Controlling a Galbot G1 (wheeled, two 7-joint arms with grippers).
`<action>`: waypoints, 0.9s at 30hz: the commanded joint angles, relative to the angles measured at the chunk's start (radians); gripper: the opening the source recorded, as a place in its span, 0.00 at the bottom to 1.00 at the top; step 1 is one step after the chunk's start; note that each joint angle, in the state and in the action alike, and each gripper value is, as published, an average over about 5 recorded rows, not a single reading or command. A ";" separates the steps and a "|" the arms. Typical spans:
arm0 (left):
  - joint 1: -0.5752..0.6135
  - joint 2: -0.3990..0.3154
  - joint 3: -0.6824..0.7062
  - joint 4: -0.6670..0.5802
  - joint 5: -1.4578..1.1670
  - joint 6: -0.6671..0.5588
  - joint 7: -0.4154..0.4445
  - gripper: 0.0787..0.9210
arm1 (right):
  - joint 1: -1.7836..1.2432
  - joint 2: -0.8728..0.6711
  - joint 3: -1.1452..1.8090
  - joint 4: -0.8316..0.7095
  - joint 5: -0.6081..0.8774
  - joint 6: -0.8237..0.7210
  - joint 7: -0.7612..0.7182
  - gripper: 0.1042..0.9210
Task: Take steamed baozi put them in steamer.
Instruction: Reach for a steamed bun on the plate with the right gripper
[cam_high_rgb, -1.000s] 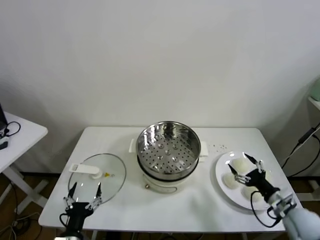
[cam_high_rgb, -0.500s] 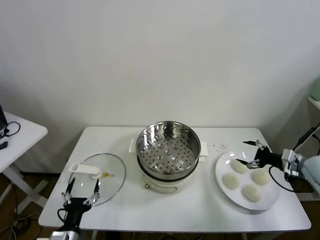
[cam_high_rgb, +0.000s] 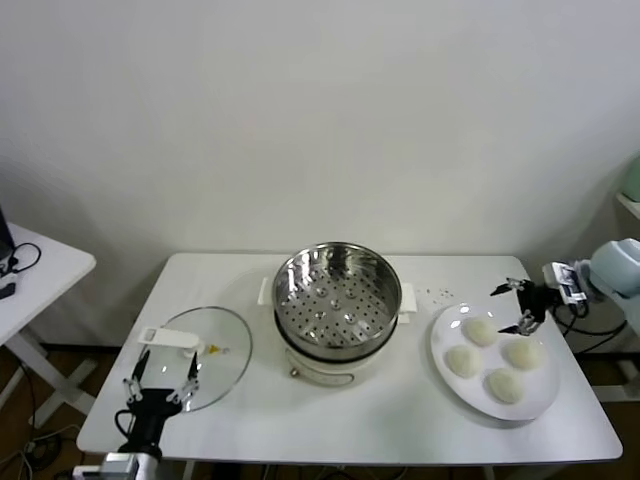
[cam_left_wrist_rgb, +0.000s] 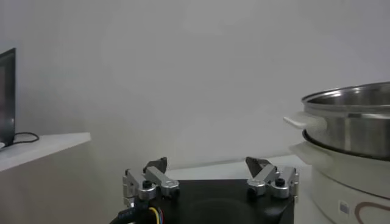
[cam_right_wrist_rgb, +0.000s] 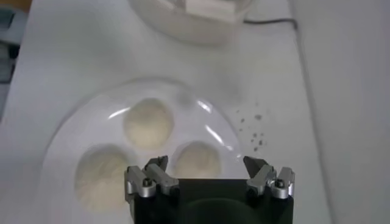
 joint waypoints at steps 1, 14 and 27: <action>-0.006 0.001 -0.001 0.004 0.003 0.018 -0.003 0.88 | 0.163 0.112 -0.218 -0.150 -0.090 0.010 -0.083 0.88; -0.016 0.003 -0.006 0.021 0.009 0.022 -0.003 0.88 | 0.098 0.260 -0.133 -0.278 -0.183 0.052 0.023 0.88; -0.017 0.002 -0.010 0.031 0.009 0.020 -0.003 0.88 | 0.065 0.276 -0.092 -0.300 -0.269 0.072 0.031 0.88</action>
